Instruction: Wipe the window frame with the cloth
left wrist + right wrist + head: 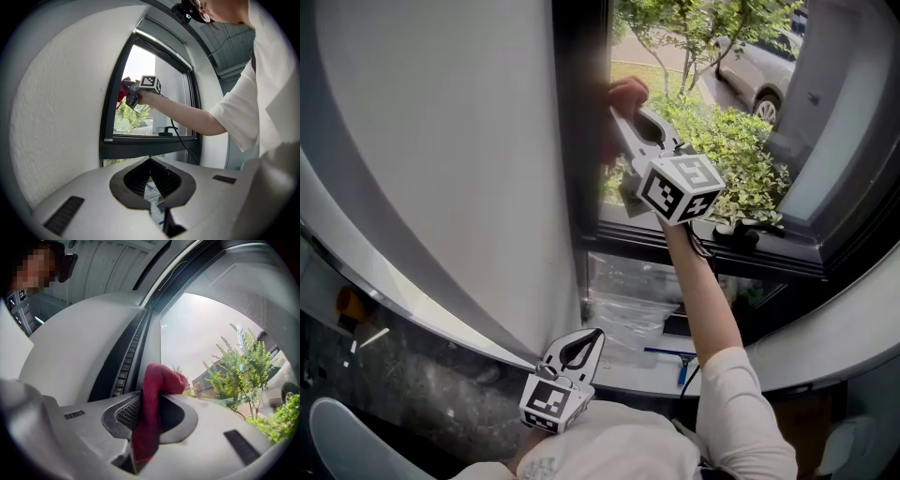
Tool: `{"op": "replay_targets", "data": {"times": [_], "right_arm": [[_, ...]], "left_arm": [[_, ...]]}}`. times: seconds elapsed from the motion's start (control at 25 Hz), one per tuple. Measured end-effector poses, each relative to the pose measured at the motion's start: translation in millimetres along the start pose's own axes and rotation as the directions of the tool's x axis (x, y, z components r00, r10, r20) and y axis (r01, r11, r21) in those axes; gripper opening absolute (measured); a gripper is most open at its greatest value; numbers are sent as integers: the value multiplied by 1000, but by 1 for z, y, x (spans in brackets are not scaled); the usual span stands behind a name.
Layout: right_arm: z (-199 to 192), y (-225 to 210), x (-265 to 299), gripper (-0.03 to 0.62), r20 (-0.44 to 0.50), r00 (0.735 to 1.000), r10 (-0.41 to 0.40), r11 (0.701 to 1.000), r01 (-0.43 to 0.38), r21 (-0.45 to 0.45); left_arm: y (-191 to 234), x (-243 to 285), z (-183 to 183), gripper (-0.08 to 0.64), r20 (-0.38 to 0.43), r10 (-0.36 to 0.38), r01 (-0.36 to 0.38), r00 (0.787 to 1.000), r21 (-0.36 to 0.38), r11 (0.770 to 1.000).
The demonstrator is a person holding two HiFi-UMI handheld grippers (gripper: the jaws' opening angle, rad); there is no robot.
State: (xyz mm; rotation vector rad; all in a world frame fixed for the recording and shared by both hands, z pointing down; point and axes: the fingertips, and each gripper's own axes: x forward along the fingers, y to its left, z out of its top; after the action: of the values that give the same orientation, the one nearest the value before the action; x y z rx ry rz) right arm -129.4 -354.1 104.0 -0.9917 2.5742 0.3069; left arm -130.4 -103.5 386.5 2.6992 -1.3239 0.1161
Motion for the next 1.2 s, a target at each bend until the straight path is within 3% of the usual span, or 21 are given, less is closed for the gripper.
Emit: {"op": "replay_targets", "data": {"times": [0.48,0.76,1.2], "right_arm": [[-23,1,-10,84,-29,998,-47,999,48,21],[-39,2,-17,80,-72,994,-79,997,79,-8],[-80,6,-33,75,-176,977,-123,991,128,22]], "left_arm": [[1,-5,-3,8,-1,-22,22,1000,-5,1000],[-6,-7,-1,8,6,-70,70,998,4,998],[-11,-18,-5,8,9,-118,118,993,34,992]]}}
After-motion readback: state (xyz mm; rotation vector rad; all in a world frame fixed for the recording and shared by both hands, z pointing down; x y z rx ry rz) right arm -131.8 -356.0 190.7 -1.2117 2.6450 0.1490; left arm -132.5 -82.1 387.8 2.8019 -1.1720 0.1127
